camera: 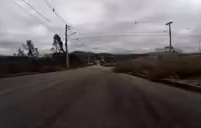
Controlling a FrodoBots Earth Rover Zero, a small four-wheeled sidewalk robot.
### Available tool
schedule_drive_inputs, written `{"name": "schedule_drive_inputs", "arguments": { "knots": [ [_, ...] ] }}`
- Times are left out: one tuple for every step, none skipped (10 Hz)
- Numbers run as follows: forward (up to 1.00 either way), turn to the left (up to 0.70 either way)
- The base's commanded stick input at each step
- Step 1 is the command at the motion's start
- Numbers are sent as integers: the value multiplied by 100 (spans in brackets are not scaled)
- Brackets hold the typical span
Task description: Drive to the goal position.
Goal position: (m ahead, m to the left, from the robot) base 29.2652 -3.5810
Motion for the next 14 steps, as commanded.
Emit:
{"name": "schedule_drive_inputs", "arguments": {
  "knots": [
    [70,0],
    [70,0],
    [70,0],
    [70,0],
    [70,0],
    [70,0],
    [70,0],
    [70,0],
    [70,0],
    [70,0],
    [70,0],
    [70,0],
    [70,0],
    [70,0]
  ]
}}
